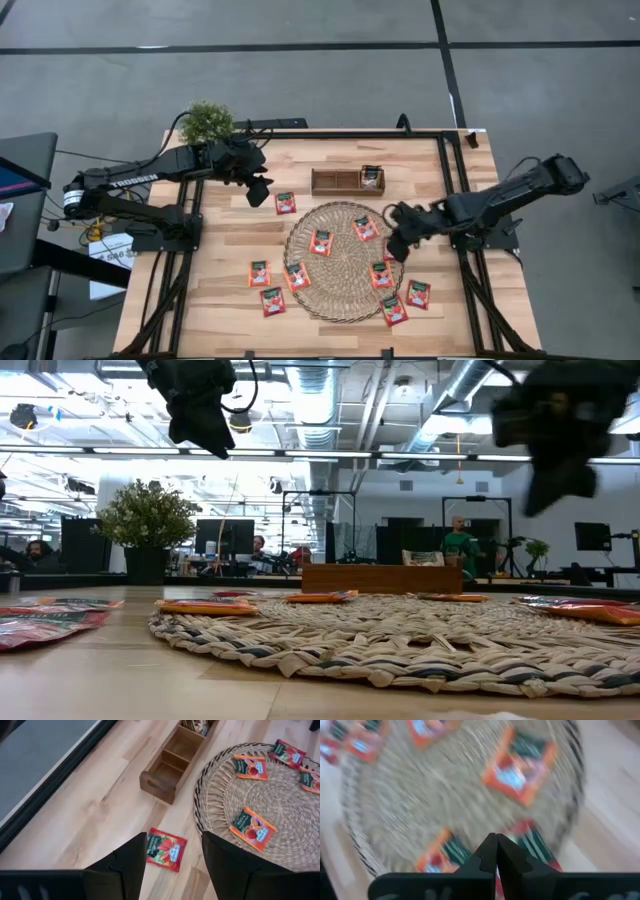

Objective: Pick & Place Tea
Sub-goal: Put the red tea bag into the middle section of the wooden organizer

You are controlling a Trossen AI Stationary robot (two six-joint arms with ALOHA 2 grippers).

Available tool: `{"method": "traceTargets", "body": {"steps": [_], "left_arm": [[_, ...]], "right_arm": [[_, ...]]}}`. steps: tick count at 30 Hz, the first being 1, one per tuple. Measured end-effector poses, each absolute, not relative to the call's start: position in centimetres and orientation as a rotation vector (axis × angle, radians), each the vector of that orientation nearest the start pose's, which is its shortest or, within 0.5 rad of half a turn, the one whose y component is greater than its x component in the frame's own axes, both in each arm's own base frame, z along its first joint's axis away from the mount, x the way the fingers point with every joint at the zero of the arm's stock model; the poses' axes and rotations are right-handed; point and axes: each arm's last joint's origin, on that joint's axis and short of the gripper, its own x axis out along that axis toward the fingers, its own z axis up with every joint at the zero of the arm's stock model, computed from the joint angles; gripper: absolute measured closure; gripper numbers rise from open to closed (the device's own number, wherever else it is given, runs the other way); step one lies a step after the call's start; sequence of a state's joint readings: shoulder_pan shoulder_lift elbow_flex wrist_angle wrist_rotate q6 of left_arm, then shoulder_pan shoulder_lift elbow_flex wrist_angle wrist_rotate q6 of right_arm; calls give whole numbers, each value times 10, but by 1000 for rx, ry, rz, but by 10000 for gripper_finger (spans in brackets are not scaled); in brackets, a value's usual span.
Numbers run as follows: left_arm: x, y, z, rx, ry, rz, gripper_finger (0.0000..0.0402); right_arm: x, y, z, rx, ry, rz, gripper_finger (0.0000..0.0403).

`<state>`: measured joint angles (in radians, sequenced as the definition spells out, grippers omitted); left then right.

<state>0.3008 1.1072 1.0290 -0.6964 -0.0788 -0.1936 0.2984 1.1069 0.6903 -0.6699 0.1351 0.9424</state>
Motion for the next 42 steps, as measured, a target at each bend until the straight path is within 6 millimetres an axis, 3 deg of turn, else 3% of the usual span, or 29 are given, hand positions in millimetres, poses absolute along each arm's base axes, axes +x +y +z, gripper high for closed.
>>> {"method": "traceTargets", "body": {"steps": [5, 10, 16, 26, 34, 42], "left_arm": [[210, 64, 313, -262, 738, 421, 220], [211, 61, 313, -257, 739, 407, 220], [212, 60, 314, -254, 730, 402, 220], [213, 61, 314, -256, 722, 403, 220], [213, 61, 314, -259, 722, 404, 220], [213, 61, 314, -258, 723, 404, 220]], "right_arm": [[167, 62, 205, 612, 1171, -431, 399], [168, 62, 204, 617, 1183, -433, 360], [175, 54, 198, 548, 1212, -425, 289], [200, 41, 161, 381, 1377, -453, 199], [213, 38, 141, 348, 1431, -407, 192], [214, 38, 141, 356, 1426, -409, 205]]}}
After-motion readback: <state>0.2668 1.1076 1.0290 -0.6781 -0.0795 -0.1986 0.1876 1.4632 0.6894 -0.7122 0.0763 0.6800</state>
